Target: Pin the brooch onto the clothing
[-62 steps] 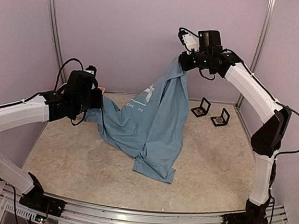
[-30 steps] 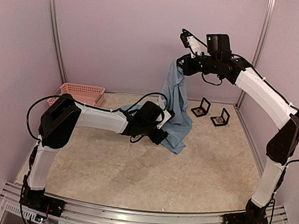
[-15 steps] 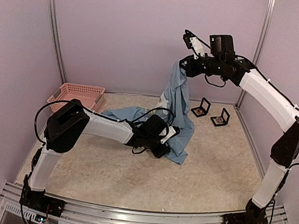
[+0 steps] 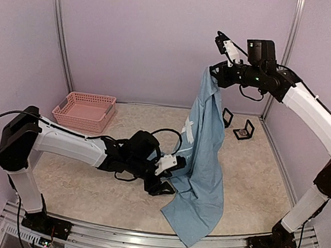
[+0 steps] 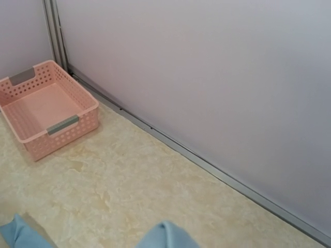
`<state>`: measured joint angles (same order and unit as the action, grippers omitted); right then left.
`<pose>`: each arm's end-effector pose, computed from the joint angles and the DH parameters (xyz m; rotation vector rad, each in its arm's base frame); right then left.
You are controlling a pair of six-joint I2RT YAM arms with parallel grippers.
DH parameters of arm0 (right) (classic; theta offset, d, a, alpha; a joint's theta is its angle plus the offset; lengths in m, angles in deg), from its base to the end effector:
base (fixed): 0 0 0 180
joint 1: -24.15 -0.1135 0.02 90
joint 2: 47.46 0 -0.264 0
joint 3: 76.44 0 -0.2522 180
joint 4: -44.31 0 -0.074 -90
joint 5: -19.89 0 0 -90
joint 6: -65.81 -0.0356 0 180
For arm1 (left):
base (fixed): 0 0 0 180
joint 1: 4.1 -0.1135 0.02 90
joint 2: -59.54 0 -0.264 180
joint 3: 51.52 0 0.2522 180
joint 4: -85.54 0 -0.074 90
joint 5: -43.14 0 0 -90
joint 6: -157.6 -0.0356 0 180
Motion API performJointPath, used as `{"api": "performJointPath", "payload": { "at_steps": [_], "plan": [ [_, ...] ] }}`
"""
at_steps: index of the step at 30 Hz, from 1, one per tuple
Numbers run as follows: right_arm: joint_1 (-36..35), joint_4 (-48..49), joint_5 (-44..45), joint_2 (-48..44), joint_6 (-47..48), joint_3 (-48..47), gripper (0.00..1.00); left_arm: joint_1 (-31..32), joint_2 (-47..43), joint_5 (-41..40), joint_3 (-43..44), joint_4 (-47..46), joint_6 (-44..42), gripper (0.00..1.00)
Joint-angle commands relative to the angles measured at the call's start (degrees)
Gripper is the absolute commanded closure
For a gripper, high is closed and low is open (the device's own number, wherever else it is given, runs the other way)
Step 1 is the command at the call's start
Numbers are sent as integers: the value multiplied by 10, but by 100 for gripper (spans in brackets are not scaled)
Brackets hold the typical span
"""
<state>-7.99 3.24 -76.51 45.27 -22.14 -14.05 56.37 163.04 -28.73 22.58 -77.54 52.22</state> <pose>0.3081 0.1983 0.4528 -0.6268 1.7700 0.4670 0.1756 -0.3325 0.1684 1.6319 1.8391 -0.7386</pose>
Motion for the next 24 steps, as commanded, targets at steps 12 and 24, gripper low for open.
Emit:
{"api": "performJointPath", "payload": {
  "at_steps": [12,24],
  "plan": [
    [-5,22,29,-22,11,34,100,14,98,-47,132,73,-125,52],
    [-4,20,30,-25,13,46,100,-12,175,-84,180,85,-97,67]
  ]
}}
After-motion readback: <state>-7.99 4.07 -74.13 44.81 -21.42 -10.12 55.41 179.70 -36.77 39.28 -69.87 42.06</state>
